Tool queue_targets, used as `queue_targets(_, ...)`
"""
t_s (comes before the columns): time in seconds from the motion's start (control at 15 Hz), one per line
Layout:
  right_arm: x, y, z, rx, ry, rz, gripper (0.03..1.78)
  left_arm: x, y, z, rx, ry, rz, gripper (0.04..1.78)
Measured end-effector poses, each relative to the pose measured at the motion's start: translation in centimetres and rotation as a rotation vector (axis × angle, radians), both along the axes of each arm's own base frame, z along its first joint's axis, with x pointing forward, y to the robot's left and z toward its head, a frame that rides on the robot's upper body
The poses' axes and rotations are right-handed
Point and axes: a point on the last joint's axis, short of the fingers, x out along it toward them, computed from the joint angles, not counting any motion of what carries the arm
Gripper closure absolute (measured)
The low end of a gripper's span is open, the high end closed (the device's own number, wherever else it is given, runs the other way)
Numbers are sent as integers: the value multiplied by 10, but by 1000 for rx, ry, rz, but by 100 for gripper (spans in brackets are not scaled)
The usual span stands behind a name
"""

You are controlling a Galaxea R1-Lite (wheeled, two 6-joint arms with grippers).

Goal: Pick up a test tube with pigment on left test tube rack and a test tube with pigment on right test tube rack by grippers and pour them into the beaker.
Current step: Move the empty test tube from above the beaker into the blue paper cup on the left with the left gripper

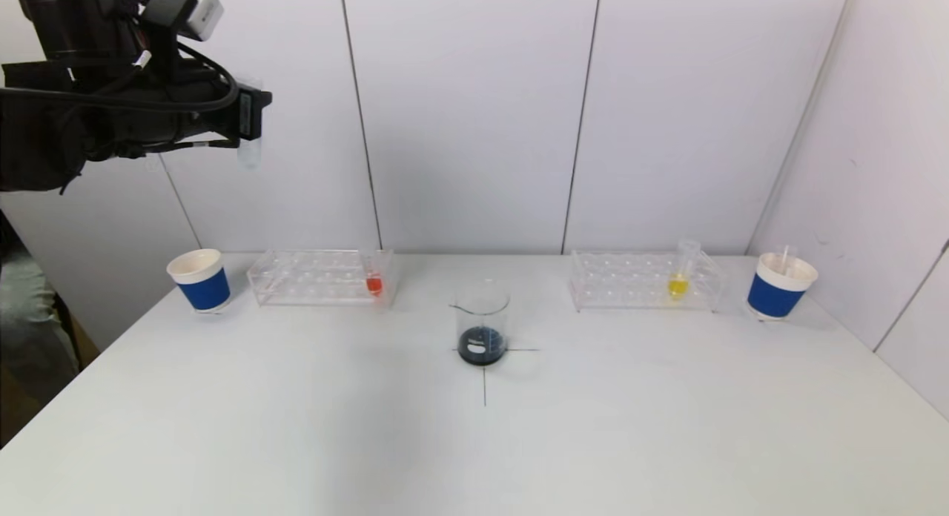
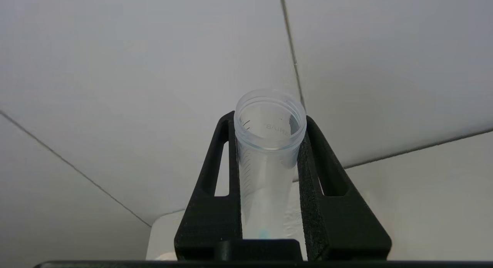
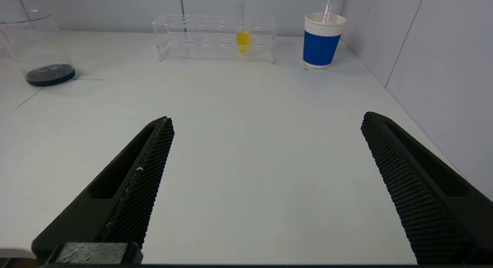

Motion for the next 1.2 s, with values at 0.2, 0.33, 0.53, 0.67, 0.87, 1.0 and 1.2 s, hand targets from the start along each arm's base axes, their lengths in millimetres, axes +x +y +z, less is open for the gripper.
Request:
queue_targets(0.2,0,0,0,0,1,0,4,5,33,-6,-40,19,94,138)
queue_targets(0.33,0,0,0,0,0,0,4,9,49,-12,-92,32,140,138)
queue_targets(0.53,0,0,0,0,0,0,4,14,73,-21,-112,52,207,138)
queue_targets(0.67,0,0,0,0,0,0,4,18,86,-29,-138,72,245,138)
queue_targets(0.87,0,0,0,0,0,0,4,24,106,-44,-160,106,297,138)
queue_targets(1.0,0,0,0,0,0,0,4,28,116,-54,-163,116,319,138)
queue_targets(1.2,0,0,0,0,0,0,4,34,128,-68,-173,98,344,138)
